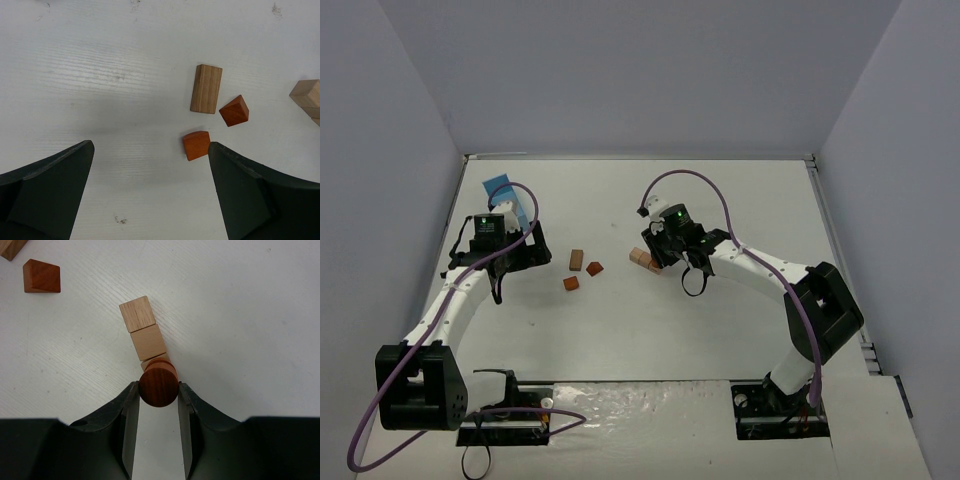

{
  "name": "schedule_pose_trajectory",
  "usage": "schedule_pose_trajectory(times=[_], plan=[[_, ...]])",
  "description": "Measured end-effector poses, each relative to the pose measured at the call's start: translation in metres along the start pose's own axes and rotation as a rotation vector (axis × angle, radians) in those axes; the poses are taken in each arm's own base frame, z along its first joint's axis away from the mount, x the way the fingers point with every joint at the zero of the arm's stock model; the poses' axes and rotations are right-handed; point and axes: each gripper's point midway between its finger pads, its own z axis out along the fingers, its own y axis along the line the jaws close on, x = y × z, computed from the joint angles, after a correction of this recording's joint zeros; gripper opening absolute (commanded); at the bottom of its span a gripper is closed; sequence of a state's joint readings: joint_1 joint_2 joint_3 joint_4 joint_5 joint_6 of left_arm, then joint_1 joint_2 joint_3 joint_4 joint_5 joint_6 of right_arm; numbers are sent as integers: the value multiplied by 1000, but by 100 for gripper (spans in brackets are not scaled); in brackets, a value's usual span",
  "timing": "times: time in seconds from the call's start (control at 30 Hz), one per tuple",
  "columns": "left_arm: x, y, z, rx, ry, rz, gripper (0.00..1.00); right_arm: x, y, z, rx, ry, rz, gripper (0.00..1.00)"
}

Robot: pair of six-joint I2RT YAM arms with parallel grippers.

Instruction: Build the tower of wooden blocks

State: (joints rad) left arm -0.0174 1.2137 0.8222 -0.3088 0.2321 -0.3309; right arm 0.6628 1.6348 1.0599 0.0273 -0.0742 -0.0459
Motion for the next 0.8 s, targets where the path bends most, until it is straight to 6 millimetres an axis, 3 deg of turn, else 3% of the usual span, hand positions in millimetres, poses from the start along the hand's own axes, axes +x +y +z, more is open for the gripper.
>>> schedule_pose_trajectory(times=[0.8], plan=[[0, -1, 0, 7, 2, -3, 97, -1, 1, 1, 0, -9, 18, 4]])
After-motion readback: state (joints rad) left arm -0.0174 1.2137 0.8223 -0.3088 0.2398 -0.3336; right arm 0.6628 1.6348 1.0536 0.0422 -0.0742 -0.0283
